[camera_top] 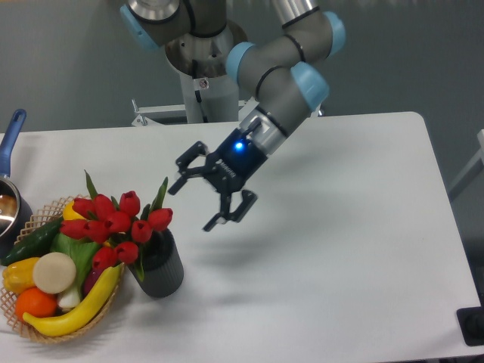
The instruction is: Insert the flowers into the vase
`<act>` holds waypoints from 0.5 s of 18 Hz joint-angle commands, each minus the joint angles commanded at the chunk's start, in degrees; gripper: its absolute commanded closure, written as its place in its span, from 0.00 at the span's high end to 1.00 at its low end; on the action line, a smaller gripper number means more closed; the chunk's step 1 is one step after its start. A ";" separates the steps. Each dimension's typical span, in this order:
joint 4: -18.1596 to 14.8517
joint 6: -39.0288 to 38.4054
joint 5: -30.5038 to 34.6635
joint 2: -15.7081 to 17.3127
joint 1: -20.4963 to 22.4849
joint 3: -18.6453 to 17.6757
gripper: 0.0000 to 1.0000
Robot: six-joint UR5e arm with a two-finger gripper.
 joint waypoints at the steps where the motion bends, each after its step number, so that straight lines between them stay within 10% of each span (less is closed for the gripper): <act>1: 0.00 0.00 0.00 0.09 1.06 0.09 1.00; 9: -0.09 0.00 17.11 2.55 7.57 1.15 1.00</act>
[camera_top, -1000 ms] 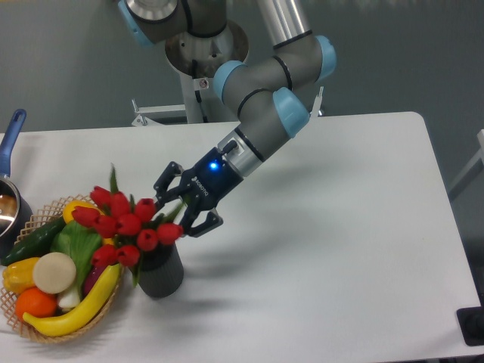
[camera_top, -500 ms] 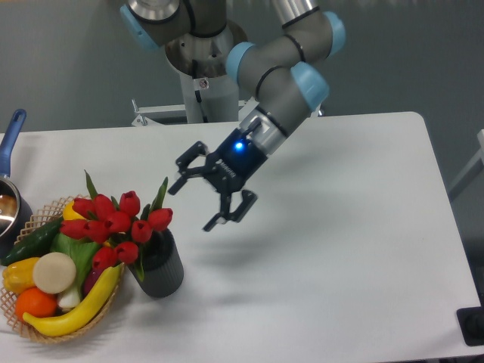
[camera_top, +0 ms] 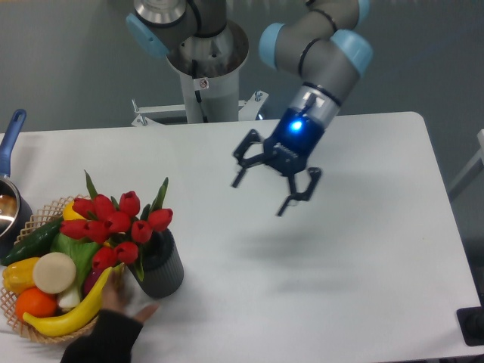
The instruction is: Insert the flowers into the vase
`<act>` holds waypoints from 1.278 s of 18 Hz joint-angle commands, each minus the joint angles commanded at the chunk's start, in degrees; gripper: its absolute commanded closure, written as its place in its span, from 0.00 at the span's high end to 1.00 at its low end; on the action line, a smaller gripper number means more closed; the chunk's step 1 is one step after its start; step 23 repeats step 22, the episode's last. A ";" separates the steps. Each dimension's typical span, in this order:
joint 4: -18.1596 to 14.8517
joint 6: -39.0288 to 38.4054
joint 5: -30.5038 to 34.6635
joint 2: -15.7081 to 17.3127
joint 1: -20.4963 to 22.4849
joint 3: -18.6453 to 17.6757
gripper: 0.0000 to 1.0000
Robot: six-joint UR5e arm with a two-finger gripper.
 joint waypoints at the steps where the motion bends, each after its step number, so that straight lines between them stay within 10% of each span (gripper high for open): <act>1: 0.00 0.00 2.90 0.18 0.53 0.00 1.00; 10: -0.35 0.61 34.37 1.50 1.84 1.05 1.00; 23: -0.62 4.66 38.60 1.14 2.82 0.62 1.00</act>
